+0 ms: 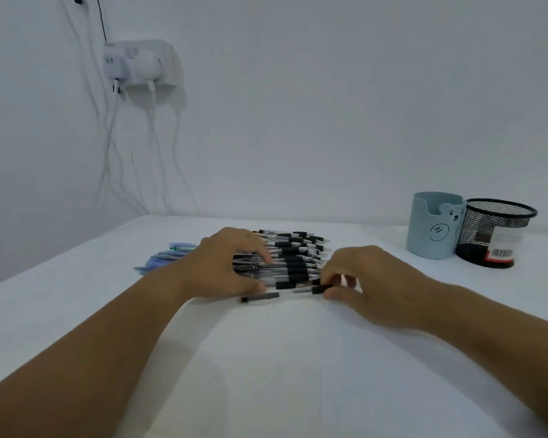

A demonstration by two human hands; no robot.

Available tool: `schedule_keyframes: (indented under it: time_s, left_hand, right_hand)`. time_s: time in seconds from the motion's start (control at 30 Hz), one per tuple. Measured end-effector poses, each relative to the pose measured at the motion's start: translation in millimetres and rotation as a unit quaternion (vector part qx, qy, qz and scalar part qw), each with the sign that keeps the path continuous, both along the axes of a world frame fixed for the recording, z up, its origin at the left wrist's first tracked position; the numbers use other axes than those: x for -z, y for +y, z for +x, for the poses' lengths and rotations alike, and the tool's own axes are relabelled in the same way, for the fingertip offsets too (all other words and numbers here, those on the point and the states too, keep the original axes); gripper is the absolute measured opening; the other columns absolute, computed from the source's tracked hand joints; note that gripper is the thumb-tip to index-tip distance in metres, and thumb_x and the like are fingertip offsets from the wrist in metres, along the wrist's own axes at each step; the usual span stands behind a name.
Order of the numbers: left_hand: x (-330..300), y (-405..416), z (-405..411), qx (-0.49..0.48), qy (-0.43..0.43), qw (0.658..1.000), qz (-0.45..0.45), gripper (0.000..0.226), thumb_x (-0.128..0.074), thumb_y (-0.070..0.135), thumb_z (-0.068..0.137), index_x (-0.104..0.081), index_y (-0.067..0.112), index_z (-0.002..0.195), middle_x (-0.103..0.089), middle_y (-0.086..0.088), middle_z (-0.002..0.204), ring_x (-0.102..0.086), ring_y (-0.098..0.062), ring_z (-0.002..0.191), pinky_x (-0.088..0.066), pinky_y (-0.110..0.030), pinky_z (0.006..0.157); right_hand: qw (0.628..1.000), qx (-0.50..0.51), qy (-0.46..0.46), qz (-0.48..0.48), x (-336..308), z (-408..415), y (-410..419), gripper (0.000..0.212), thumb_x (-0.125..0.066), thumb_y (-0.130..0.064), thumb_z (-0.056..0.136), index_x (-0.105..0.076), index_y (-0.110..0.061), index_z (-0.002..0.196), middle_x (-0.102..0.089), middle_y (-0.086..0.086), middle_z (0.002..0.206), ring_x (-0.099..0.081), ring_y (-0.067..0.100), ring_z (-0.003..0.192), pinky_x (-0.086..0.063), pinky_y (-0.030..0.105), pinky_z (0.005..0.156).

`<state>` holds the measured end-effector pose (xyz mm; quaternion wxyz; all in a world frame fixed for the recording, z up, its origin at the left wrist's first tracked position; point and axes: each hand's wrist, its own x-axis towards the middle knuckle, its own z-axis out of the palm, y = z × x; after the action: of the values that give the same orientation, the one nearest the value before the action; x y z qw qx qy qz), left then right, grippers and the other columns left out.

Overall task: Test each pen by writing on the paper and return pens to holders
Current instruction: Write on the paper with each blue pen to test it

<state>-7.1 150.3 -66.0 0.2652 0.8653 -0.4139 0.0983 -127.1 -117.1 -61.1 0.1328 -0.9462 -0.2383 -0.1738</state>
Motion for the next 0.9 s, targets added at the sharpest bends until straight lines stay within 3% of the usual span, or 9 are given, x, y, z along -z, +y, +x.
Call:
schedule_keyframes:
  time_s: [0.07,0.17,0.33,0.47,0.57,0.63,0.73,0.8,0.9]
  left_hand:
    - [-0.3,-0.9,-3.6,-0.014,-0.013,1.000,0.013,0.047,-0.072,0.068,0.059,-0.065,0.056,0.104,-0.050,0.037,0.125,-0.037,0.008,0.131,-0.028,-0.046,0.117]
    - [-5.9,-9.8,-11.1,-0.002,-0.028,1.000,-0.010,0.038,-0.077,0.062,0.068,-0.067,0.049,0.103,-0.053,0.033,0.125,-0.038,0.007,0.130,-0.027,-0.048,0.117]
    - [-30.0,-51.9,-22.1,0.021,-0.008,1.000,-0.019,0.015,-0.073,0.044,0.081,-0.068,0.043,0.095,-0.065,0.028,0.110,-0.053,-0.002,0.117,-0.038,-0.047,0.109]
    - [-24.8,-93.0,-36.7,-0.018,0.009,1.000,0.002,0.020,-0.074,0.048,0.081,-0.070,0.042,0.099,-0.065,0.024,0.114,-0.053,-0.003,0.117,-0.034,-0.042,0.112]
    - [-3.0,-100.7,-41.9,-0.008,-0.041,0.999,0.030,0.032,-0.071,0.067,0.072,-0.069,0.048,0.098,-0.059,0.030,0.115,-0.046,0.005,0.122,-0.025,-0.043,0.116]
    - [1.0,-99.3,-41.8,-0.009,-0.052,0.996,0.077,0.031,-0.069,0.069,0.077,-0.070,0.050,0.100,-0.054,0.028,0.126,-0.036,0.004,0.132,-0.013,-0.042,0.116]
    - [2.5,-98.6,-41.7,-0.004,-0.065,0.992,0.108,0.026,-0.062,0.069,0.084,-0.068,0.054,0.104,-0.045,0.023,0.141,-0.021,-0.001,0.144,0.001,-0.046,0.117]
    - [5.5,-102.2,-44.4,0.004,-0.071,0.991,0.116,0.026,-0.059,0.069,0.086,-0.066,0.055,0.107,-0.043,0.023,0.142,-0.017,-0.002,0.146,0.004,-0.048,0.117]
    - [8.8,-111.5,-52.3,0.013,-0.089,0.988,0.127,0.028,-0.056,0.065,0.091,-0.064,0.049,0.113,-0.045,0.021,0.138,-0.018,-0.001,0.143,0.004,-0.050,0.117]
  right_hand:
    - [0.999,0.030,0.014,-0.008,-11.2,-0.3,-17.7,0.016,-0.068,-0.018,0.094,-0.072,-0.028,0.106,-0.053,-0.021,0.089,-0.052,-0.006,0.079,-0.037,0.015,0.073]
    - [0.996,0.084,-0.011,0.002,-29.3,-6.0,-47.4,0.019,-0.063,-0.013,0.097,-0.074,-0.028,0.103,-0.058,-0.015,0.092,-0.058,0.002,0.084,-0.044,0.023,0.077]
    - [0.969,0.179,-0.044,0.162,-18.5,-21.1,-84.0,0.019,-0.064,-0.012,0.096,-0.067,-0.031,0.092,-0.068,-0.014,0.080,-0.059,-0.004,0.082,-0.039,0.004,0.072]
    - [0.935,0.212,0.002,0.284,2.4,-23.3,-85.6,0.013,-0.072,-0.009,0.086,-0.066,-0.020,0.082,-0.073,-0.001,0.073,-0.071,0.020,0.076,-0.057,0.035,0.080]
    - [0.916,0.231,-0.019,0.328,-3.9,-26.2,-82.4,0.016,-0.069,-0.004,0.078,-0.064,-0.014,0.066,-0.070,0.006,0.069,-0.065,0.025,0.073,-0.051,0.031,0.067]
    - [0.896,0.221,-0.024,0.384,-7.0,-27.2,-79.2,0.021,-0.064,0.002,0.076,-0.061,-0.011,0.059,-0.070,0.008,0.070,-0.066,0.029,0.080,-0.052,0.040,0.075]
    - [0.860,0.183,-0.045,0.474,-13.8,-29.6,-73.1,0.008,-0.055,0.000,0.068,-0.059,-0.006,0.065,-0.066,0.010,0.066,-0.063,0.022,0.071,-0.048,0.035,0.071]
    - [0.839,0.178,-0.054,0.512,-19.0,-31.7,-73.4,0.018,-0.048,0.006,0.072,-0.058,-0.009,0.073,-0.062,0.011,0.063,-0.056,0.012,0.060,-0.041,0.029,0.064]
    - [0.869,0.180,-0.031,0.461,-22.4,-34.9,-78.1,0.039,-0.040,0.017,0.077,-0.063,-0.013,0.068,-0.063,0.011,0.063,-0.054,0.016,0.062,-0.041,0.030,0.064]
